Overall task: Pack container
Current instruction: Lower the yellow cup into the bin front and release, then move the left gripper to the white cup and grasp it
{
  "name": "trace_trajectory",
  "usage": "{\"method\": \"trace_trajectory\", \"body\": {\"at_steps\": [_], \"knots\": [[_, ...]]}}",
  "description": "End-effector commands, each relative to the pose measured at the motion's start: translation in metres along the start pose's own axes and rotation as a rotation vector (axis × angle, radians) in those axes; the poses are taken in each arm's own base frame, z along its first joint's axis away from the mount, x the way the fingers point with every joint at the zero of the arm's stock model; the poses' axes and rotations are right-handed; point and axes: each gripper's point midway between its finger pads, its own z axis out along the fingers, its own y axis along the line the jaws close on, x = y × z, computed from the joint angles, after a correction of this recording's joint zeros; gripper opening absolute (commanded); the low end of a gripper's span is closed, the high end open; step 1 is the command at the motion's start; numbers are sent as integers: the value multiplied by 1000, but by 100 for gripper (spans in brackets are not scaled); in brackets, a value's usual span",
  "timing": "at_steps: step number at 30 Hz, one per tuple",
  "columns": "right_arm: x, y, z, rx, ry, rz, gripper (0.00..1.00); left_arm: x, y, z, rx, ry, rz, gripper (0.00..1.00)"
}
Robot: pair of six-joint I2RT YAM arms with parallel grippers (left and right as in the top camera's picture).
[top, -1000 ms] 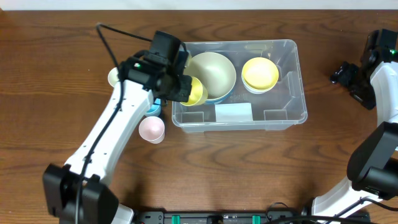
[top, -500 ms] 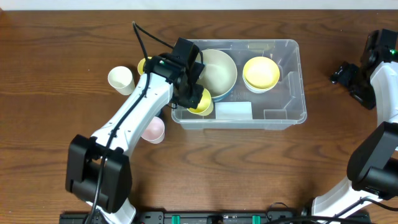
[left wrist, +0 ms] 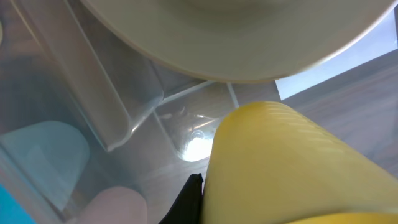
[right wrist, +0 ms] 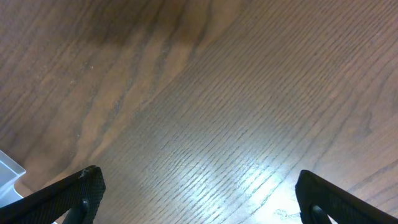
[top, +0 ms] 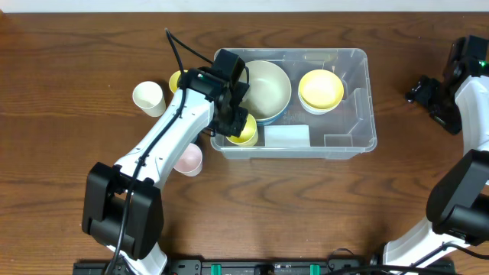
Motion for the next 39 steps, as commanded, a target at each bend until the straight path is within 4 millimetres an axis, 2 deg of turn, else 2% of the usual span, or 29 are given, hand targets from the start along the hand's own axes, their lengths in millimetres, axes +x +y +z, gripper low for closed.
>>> {"method": "trace_trajectory", "body": {"at_steps": [1,7,11,23,25,27,29,31,36,38,39], "knots": [[2,-1,4,8,8,17,99,-3,2,-5,-12,-7,13,6],[2,-1,4,8,8,17,99,-2,2,-6,-12,-4,28,7],[2,-1,4,8,8,17,99,2,2,-6,-13,10,40,15],[2,-1,4,8,8,17,99,0,2,-6,-13,1,49,15],[2,-1,4,8,8,17,99,-3,2,-7,-12,-11,50,26],[2,-1,4,8,8,17,99,-7,1,-10,-12,-23,51,29],[2,-1,4,8,8,17,99,-15,-1,-20,-10,-53,46,30],[2,-1,4,8,8,17,99,-25,-3,-40,-8,-99,52,30],[2,-1,4,8,8,17,99,-45,-6,-102,-8,-254,55,52],[2,-1,4,8,8,17,99,-48,4,-127,-47,-322,40,70],[2,-1,4,8,8,17,99,-47,13,-138,-85,-350,25,70]]}}
